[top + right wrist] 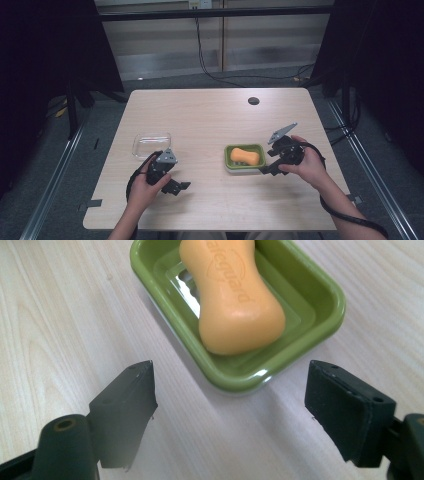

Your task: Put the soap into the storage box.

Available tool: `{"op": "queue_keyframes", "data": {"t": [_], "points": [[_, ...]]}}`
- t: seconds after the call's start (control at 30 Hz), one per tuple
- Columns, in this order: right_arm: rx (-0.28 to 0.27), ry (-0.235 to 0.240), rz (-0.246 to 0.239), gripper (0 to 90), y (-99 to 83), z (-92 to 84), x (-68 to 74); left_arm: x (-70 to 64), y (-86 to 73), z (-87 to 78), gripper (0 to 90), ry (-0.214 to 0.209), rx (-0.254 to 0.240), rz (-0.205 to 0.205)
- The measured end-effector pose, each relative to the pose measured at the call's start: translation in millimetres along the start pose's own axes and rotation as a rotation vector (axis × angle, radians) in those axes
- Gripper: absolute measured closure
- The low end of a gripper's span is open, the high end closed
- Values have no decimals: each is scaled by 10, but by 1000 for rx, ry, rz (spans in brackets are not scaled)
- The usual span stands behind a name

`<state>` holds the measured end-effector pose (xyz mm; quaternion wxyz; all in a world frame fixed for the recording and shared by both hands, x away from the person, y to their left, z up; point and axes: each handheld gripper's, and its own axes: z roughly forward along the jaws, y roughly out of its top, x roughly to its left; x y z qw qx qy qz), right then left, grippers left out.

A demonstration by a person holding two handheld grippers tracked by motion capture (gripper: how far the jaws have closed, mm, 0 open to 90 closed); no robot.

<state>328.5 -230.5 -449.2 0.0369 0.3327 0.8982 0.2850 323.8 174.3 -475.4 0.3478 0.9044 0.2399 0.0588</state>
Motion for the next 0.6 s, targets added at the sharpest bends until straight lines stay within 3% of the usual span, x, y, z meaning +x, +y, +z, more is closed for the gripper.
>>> {"op": "queue_keyframes", "data": {"t": [0.3,0.43,0.6], "points": [[-32,-9,12,183,-220,-39,23,-7,9,7,29,0,8,3],[-44,-34,10,177,-299,-53,51,-8,9,19,29,-13,5,-2],[-88,-20,37,175,-380,-54,66,-24,12,21,29,0,1,-6]]}}
